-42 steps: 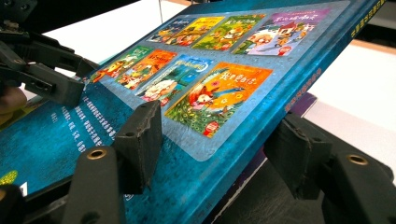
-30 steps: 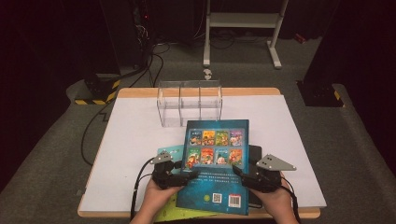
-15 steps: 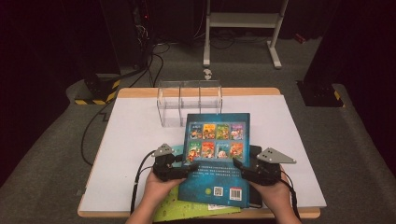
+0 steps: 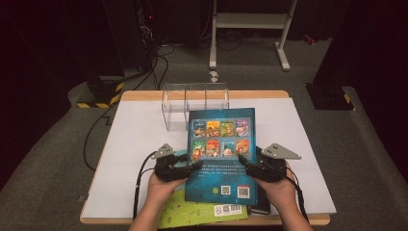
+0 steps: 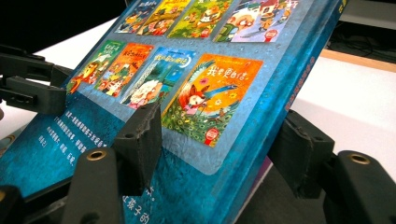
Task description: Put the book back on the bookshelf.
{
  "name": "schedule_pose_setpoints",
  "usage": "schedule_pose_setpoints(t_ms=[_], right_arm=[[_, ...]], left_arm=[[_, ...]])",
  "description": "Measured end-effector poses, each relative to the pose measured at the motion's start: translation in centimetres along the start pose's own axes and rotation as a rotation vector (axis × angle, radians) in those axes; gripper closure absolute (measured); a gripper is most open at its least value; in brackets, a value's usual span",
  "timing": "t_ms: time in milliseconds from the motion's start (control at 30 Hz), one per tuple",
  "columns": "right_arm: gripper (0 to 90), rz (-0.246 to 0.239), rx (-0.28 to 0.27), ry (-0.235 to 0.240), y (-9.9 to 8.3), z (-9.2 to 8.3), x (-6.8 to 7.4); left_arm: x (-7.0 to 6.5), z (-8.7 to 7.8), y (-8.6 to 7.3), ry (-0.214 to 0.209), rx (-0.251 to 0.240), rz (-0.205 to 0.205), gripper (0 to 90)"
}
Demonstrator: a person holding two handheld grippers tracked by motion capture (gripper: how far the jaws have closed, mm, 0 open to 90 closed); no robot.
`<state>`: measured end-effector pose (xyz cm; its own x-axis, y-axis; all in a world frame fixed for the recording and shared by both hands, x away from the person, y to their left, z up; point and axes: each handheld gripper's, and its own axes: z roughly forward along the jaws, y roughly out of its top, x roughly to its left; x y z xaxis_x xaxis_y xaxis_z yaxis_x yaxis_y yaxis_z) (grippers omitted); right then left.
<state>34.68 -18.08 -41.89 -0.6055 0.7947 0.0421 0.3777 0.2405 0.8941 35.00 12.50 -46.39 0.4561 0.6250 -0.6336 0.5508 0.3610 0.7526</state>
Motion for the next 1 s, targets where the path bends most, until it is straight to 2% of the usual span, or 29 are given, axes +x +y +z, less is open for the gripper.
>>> schedule_pose_setpoints(t_ms=[233, 467, 700, 933, 967, 1000], right_arm=[[37.0, -0.019, -0.008, -0.016, 0.8, 0.1, 0.7], [39.0, -0.025, -0.022, -0.022, 1.5, 0.1, 0.9], [41.8, -0.026, -0.059, -0.027, 2.5, 0.5, 0.8], [45.0, -0.042, -0.102, -0.045, 3.6, 0.3, 1.5], [45.5, -0.048, -0.112, -0.047, 3.8, 0.2, 1.7], [45.9, -0.053, -0.12, -0.05, 3.9, 0.1, 1.9]], left_arm=[[-0.2, -0.5, 0.2, 0.009, -0.032, 0.035, 35.1], [-0.4, -0.7, 0.6, 0.017, -0.069, 0.042, 37.0], [-0.5, -1.0, 1.4, 0.033, -0.119, 0.071, 40.7], [-0.9, -1.7, 1.9, 0.046, -0.178, 0.11, 44.0], [-1.0, -1.9, 2.0, 0.046, -0.194, 0.106, 44.7], [-1.0, -2.0, 2.0, 0.046, -0.192, 0.126, 45.5]])
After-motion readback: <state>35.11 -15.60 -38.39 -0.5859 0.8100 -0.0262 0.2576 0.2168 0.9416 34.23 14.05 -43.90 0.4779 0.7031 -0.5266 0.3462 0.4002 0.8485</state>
